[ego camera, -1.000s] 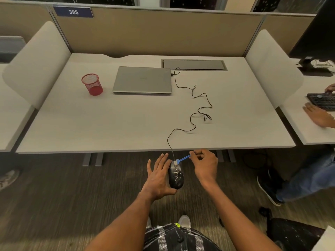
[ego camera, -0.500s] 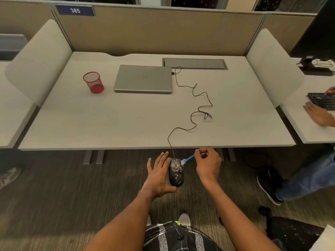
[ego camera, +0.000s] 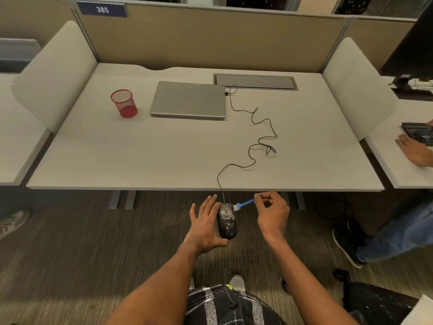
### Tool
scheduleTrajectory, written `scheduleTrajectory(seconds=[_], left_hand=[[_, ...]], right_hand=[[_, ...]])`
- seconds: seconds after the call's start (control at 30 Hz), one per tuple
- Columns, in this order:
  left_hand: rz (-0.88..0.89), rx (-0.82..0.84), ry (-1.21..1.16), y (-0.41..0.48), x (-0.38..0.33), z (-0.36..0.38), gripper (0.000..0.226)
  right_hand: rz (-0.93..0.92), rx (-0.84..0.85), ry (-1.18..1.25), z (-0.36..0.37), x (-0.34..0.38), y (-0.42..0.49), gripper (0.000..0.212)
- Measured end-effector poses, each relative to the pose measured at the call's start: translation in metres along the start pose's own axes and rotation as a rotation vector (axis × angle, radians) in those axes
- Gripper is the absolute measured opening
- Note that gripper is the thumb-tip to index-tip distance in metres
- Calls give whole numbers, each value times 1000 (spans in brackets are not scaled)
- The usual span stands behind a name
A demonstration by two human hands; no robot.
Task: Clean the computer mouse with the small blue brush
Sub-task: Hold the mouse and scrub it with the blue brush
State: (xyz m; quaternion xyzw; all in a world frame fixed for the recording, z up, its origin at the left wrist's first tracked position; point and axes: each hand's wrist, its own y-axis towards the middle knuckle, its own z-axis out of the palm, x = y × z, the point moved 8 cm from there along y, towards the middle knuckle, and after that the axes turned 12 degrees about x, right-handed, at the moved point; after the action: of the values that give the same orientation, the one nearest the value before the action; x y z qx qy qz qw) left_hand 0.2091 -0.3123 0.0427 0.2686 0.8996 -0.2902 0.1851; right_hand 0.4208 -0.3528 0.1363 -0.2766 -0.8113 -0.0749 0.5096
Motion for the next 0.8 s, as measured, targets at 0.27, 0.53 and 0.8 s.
scheduleTrajectory(seconds=[0.27, 0.53, 0.8], left_hand=[[7, 1, -7, 1, 0, 1, 125], [4, -3, -10, 2, 1, 2, 126], [-11, 8, -9, 1, 1, 2, 126]], right_hand=[[-115, 108, -91, 9, 5, -6, 10], [-182, 124, -68, 10, 12, -12, 12], [-151, 86, -65, 5, 8, -15, 9]])
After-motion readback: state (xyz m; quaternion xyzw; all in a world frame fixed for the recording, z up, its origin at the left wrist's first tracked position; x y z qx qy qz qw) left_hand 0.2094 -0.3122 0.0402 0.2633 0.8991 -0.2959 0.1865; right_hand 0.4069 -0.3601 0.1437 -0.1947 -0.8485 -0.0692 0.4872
